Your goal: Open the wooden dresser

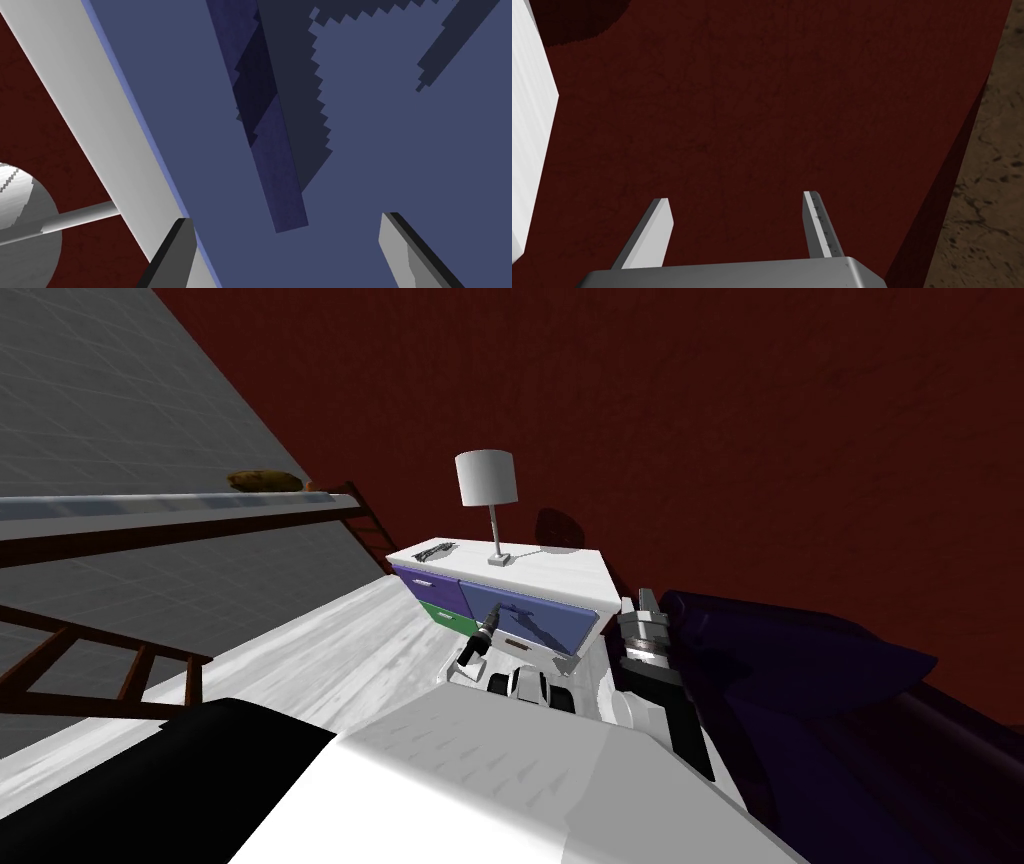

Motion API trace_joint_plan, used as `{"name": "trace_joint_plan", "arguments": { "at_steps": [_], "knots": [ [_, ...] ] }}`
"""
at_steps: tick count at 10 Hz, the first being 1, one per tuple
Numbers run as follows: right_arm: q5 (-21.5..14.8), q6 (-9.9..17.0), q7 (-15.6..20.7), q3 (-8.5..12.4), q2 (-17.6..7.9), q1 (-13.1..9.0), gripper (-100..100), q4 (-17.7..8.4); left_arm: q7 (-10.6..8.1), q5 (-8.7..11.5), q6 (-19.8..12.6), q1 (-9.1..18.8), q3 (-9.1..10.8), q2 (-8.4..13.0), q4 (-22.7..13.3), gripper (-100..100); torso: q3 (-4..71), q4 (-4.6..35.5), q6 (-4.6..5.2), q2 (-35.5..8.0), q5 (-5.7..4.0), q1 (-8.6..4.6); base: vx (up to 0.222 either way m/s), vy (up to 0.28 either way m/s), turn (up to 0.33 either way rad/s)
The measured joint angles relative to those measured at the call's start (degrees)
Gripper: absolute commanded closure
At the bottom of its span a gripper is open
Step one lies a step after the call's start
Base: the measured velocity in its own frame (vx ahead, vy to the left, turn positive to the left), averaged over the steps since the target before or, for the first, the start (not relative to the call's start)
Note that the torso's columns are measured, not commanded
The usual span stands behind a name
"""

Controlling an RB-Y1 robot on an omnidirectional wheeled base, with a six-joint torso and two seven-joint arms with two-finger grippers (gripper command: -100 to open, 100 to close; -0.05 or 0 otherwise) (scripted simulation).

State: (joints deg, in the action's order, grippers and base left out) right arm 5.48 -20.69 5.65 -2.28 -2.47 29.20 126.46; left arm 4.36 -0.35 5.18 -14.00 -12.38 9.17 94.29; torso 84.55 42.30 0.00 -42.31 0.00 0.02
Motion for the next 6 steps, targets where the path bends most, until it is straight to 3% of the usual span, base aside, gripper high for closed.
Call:
{"name": "trace_joint_plan", "arguments": {
  "at_steps": [1, 2, 3, 6],
  "knots": [
    [0.0, 0.0, 0.0, 0.0, 0.0, 0.0, 0, 0.0, 0.00, 0.0, 0.0, 0.1, 0.02, 0.0, 0.0, -100, -0.2, 0.1, -0.01, -0.3, 0.04, 0.12, 0.021, -0.006, 0.002],
    [0.0, 0.0, 0.0, 0.0, 0.0, 0.0, 0, 0.0, 0.00, 0.0, 0.0, 0.1, 0.01, 0.0, 0.0, 100, -0.2, 0.1, 0.00, -0.4, 0.04, 0.12, 0.010, -0.002, 0.000],
    [0.0, 0.0, 0.0, 0.0, 0.0, 0.0, 0, 0.0, 0.00, 0.0, 0.0, 0.1, 0.01, 0.0, 0.0, 100, -0.2, 0.1, 0.00, -0.3, 0.02, 0.05, -0.100, 0.014, 0.030],
    [0.0, 0.0, 0.0, 0.0, 0.0, -0.1, 0, 0.0, -0.01, 0.1, -0.5, -1.3, -0.60, 0.6, 1.8, 100, -0.2, 0.1, 0.00, -0.3, 0.02, 0.02, -0.207, 0.039, 0.027]
  ]
}}
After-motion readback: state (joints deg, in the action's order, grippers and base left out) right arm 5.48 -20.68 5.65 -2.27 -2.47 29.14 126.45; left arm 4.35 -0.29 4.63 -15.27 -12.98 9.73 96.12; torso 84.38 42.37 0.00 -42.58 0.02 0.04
